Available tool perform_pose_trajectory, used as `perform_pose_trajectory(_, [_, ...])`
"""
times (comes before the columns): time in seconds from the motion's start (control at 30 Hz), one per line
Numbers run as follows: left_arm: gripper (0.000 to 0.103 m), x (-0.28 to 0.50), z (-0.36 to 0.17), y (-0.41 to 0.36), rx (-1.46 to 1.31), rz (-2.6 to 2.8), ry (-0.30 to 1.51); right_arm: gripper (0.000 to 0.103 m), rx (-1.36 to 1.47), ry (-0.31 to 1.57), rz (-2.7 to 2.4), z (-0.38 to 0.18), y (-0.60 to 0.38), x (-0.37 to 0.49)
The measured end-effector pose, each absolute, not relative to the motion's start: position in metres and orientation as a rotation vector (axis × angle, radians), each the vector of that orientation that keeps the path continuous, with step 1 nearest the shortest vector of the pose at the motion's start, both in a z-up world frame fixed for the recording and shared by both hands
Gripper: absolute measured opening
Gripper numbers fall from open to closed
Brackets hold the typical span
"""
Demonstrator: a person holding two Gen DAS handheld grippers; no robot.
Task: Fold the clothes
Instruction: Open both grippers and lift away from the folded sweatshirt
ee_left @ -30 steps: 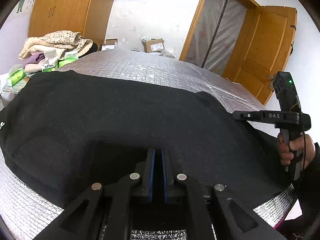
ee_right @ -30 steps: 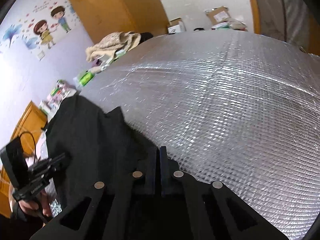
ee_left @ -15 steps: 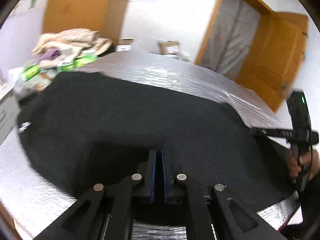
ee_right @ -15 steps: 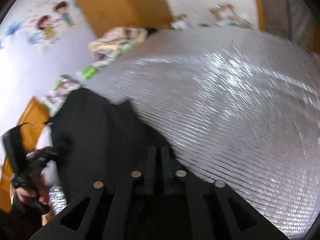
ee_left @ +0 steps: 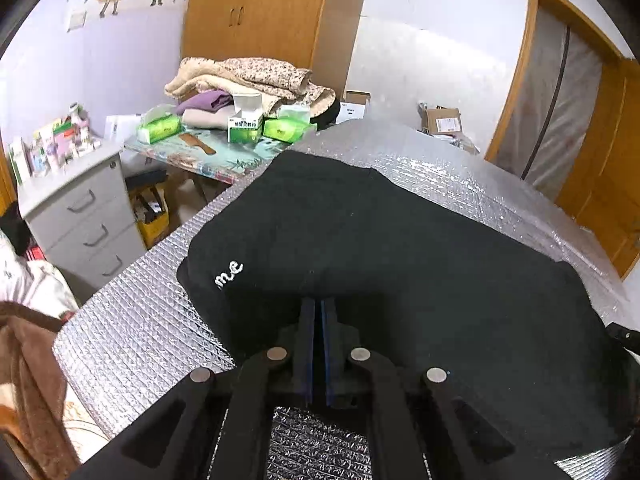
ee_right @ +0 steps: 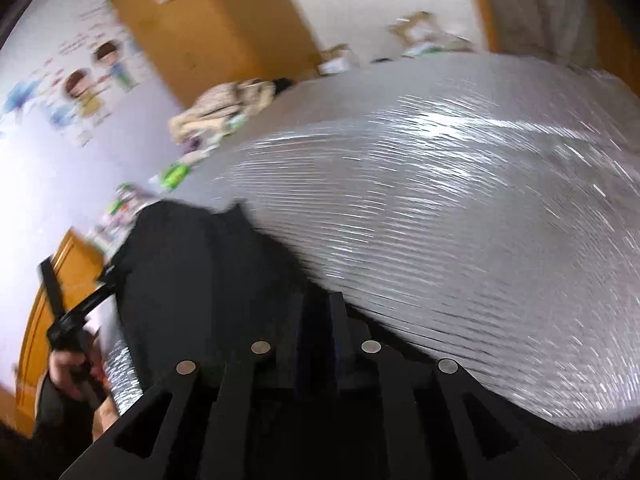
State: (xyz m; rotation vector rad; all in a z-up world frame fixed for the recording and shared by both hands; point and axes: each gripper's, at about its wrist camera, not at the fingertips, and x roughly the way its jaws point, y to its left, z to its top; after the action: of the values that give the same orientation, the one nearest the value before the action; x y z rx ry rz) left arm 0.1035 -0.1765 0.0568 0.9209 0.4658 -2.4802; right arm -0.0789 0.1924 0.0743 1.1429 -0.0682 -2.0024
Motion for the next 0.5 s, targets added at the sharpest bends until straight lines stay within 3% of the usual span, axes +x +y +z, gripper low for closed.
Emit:
perform_pose_trajectory(0.2, [0.004,0.101,0.070,-0.158,0.905,-2.522,0.477,0.016,1.114,-0.150,-2.050,0.086,0.226,-0.073])
perform_pose_trajectory(0.43, [0.004,0.074,0.080,-0.083,0.977,-2.800,0.445,0.016,1.114,-0.169,-1.922,0.082,0.218,-0.056])
perform_pose_trajectory(0.5, [0.004,0.066,0.070,-0.068,1.051,-2.824,0.417,0.009,1.147,-0.210,-1.937,0.075,0.225,-0.063])
